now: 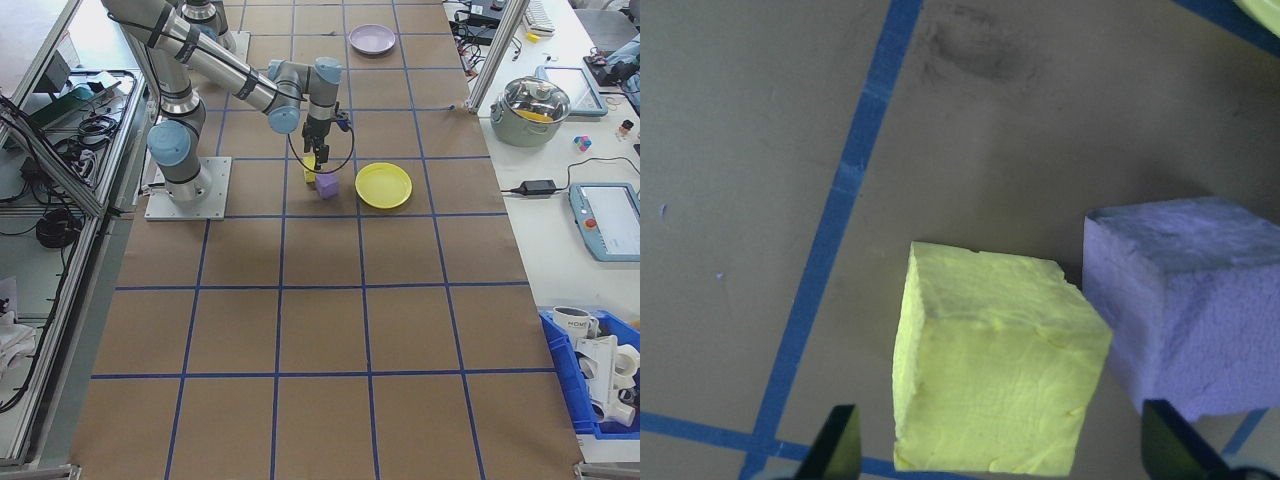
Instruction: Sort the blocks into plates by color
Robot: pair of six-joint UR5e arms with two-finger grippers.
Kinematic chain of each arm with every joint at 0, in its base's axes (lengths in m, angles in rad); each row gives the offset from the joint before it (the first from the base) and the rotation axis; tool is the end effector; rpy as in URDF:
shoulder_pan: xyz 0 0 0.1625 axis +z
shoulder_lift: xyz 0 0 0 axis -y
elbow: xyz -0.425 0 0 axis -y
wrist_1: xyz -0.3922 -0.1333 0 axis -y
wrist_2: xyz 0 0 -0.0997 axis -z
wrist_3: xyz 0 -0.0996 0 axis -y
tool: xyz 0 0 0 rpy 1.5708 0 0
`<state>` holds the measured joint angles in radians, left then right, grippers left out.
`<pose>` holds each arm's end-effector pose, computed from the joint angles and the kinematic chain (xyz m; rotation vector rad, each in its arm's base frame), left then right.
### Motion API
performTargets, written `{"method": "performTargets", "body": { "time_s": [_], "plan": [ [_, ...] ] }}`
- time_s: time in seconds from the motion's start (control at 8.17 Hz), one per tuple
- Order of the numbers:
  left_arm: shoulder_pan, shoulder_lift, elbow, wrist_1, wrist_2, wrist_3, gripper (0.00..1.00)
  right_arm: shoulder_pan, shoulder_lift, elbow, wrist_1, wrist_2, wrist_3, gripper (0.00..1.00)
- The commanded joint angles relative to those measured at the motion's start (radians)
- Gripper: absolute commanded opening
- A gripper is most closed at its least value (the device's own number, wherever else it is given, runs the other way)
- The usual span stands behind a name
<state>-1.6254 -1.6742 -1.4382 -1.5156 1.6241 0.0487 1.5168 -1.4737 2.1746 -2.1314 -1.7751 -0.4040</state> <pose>-0.1575 -0.5358 0.5060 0.1558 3.0819 -0.1305 0.0899 -0.4315 0.2221 0.5368 -2.9135 -0.2716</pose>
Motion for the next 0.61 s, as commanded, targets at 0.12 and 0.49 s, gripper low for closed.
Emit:
{"method": "performTargets", "body": {
  "time_s": [0.12,0.49],
  "plan": [
    [-0.001,-0.002,-0.001,0.000,0.000,0.000,1.00,-0.012,0.016,0.001,0.004,0.019,0.008,1.00],
    [-0.001,0.001,-0.001,0.000,-0.001,0.000,1.00,-0.012,0.048,0.002,0.002,0.016,0.008,1.00]
  ]
}}
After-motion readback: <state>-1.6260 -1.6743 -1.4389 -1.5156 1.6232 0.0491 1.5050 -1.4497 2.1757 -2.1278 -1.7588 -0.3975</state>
